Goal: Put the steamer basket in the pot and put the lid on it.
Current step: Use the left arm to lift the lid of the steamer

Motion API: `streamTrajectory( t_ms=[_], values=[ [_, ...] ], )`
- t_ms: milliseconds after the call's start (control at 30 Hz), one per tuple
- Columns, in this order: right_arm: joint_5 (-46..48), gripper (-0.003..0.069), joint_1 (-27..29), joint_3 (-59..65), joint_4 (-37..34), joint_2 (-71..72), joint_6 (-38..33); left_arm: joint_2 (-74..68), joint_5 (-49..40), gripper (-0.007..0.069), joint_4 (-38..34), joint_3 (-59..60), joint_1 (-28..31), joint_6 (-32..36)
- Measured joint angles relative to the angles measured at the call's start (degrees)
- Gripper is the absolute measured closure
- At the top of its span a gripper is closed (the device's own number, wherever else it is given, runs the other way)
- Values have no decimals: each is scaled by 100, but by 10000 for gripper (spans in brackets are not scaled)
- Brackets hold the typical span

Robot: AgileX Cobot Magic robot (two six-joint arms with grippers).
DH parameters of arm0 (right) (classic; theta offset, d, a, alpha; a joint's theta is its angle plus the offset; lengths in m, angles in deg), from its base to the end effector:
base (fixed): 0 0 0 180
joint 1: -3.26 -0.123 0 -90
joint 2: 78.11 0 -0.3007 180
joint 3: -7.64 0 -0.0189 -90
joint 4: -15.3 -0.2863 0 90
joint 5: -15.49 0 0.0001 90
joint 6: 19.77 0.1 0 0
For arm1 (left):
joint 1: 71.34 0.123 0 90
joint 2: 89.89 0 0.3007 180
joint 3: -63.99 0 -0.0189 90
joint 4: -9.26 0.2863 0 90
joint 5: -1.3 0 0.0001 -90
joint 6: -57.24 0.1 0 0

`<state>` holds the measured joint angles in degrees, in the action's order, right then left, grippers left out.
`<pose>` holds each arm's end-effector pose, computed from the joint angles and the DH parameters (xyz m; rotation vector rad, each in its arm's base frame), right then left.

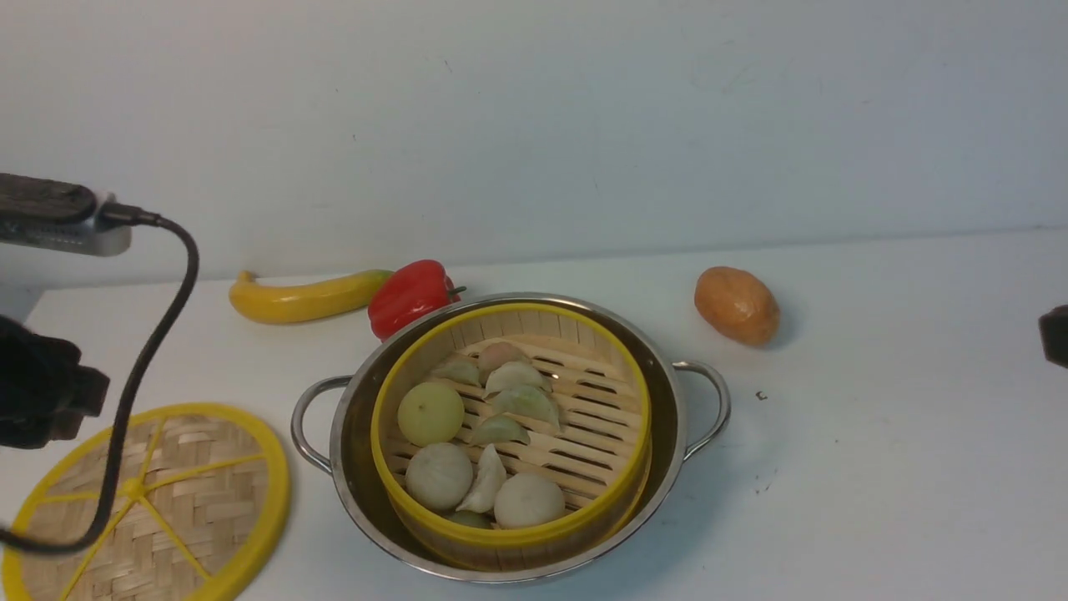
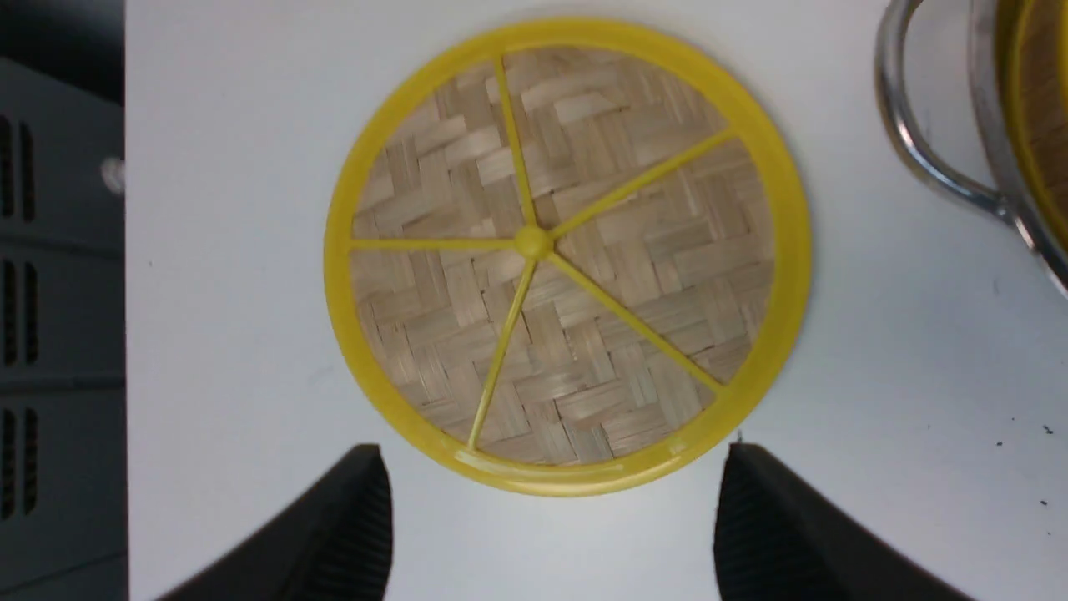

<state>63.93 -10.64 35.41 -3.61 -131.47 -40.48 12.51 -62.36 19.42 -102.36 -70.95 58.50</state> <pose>0.1659 0.0661 0.3673 -0.5525 2.1613 0.3305 0.2643 0.0176 0.3401 0.0790 2.6956 0.2471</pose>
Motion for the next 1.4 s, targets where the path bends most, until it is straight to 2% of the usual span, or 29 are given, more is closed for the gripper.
streamTrajectory(
  t_ms=[200,300,433,600,967,1400],
  values=[
    [0,681,0,0,-13,0,-155,-1174,-366,151,-159,-509,127,78],
    [0,681,0,0,-48,0,-223,-1579,-391,151,-633,-554,458,321],
    [0,681,0,0,-203,0,-304,-1861,-227,151,-1377,-554,1177,726],
    [0,681,0,0,-235,0,-337,-1960,14,151,-1650,-570,1592,997],
    [0,675,0,0,-254,0,-431,-2969,749,151,-1815,-571,1603,1160],
    [0,664,0,0,-258,0,-504,-3329,816,151,-1900,-571,1603,1001]
  ],
)
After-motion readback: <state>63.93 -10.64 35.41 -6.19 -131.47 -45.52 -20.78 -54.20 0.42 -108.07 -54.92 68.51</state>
